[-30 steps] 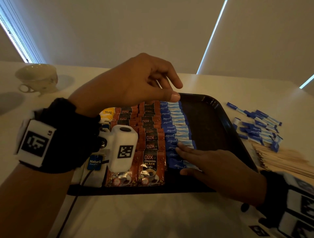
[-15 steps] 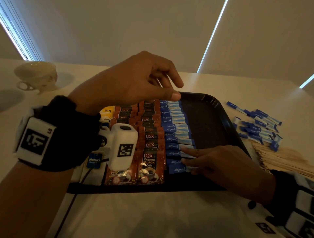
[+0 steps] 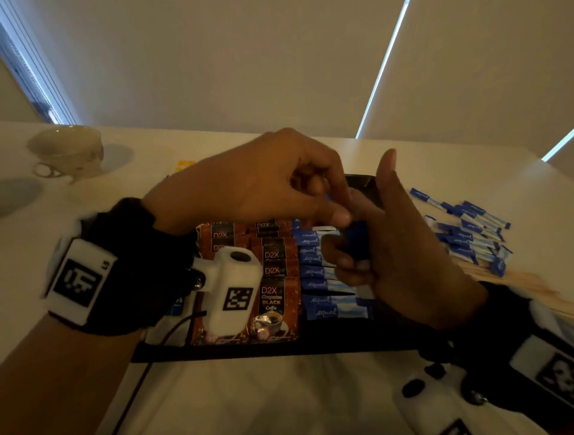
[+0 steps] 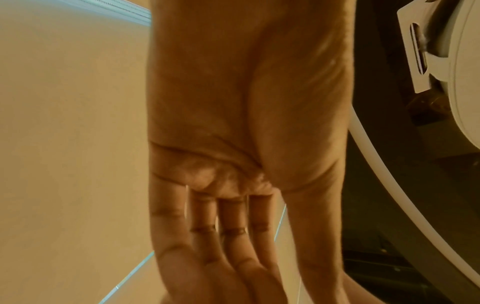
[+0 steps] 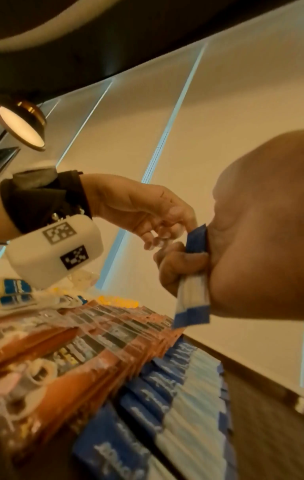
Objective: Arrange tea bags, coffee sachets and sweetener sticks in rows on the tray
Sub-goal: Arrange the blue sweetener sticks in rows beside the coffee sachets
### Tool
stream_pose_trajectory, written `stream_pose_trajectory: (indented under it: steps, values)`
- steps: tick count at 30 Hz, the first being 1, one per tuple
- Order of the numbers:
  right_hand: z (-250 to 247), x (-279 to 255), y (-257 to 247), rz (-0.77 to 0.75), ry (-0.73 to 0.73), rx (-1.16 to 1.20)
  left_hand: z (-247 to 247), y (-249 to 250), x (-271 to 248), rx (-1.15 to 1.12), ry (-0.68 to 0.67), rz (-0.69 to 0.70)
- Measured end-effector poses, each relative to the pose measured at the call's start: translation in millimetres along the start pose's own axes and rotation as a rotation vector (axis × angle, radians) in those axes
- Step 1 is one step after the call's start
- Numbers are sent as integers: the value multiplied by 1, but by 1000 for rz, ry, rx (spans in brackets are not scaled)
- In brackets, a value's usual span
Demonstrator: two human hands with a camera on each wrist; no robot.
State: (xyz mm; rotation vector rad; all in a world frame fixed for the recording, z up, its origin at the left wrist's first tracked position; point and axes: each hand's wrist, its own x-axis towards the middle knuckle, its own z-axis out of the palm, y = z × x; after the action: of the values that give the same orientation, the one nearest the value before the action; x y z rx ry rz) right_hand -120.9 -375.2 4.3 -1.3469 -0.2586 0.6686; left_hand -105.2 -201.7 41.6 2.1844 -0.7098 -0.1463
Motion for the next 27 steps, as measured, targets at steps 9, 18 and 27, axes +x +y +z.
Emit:
stream_pose_trajectory:
  steps: [9, 18, 27]
  values:
    - [-5, 5, 1, 0, -20, 92, 16, -2, 7, 51, -102, 6]
    - [-26, -19, 13, 235, 62, -258, -16, -10, -8, 23, -134, 50]
    - [-27, -40, 15, -179, 392, -487, -13, -13, -9, 116, -255, -74]
